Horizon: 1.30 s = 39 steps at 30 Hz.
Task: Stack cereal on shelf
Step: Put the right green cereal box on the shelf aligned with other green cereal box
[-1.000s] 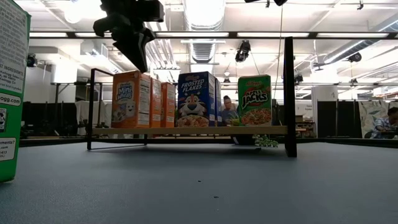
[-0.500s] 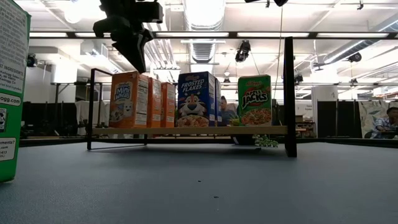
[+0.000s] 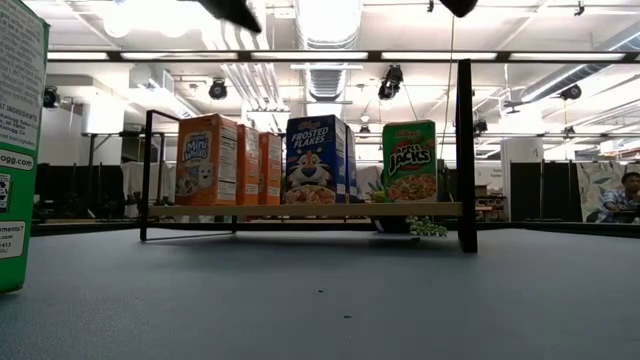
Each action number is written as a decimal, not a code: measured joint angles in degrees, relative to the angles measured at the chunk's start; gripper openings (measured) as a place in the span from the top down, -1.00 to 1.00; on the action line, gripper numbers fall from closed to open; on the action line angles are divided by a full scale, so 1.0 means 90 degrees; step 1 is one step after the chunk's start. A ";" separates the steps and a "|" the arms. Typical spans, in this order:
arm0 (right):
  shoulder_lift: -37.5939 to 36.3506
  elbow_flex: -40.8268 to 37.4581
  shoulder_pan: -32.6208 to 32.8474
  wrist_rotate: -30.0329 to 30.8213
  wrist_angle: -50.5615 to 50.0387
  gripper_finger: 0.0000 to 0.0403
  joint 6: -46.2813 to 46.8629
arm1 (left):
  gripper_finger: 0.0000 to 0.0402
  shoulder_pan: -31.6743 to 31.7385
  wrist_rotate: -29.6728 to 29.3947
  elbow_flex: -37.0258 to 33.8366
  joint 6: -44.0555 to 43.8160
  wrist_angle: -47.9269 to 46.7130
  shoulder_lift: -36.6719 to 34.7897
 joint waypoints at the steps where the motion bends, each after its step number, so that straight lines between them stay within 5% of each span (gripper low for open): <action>1: 0.0030 0.0000 0.0076 -0.0065 -0.0014 0.96 0.0241 | 0.99 -0.0141 -0.0001 -0.0025 -0.0035 0.0181 -0.0022; 10: 0.0286 0.0002 0.0980 -0.0752 -0.1813 0.96 0.3496 | 0.99 -0.1259 0.0002 -0.0057 -0.0063 0.0996 -0.0013; 20: 0.0233 0.0002 0.2483 -0.1788 -0.4488 0.96 0.7531 | 0.99 -0.1423 -0.0018 -0.0057 -0.0005 0.1215 -0.0001; 29: 0.0233 0.0002 0.3154 -0.1788 -0.5007 0.88 0.8184 | 0.99 -0.1423 -0.0021 -0.0055 0.0006 0.1220 0.0001; 39: 0.0306 0.0002 0.3178 -0.1771 -0.5577 0.13 0.8399 | 0.99 -0.1423 -0.0023 -0.0052 0.0006 0.1220 0.0004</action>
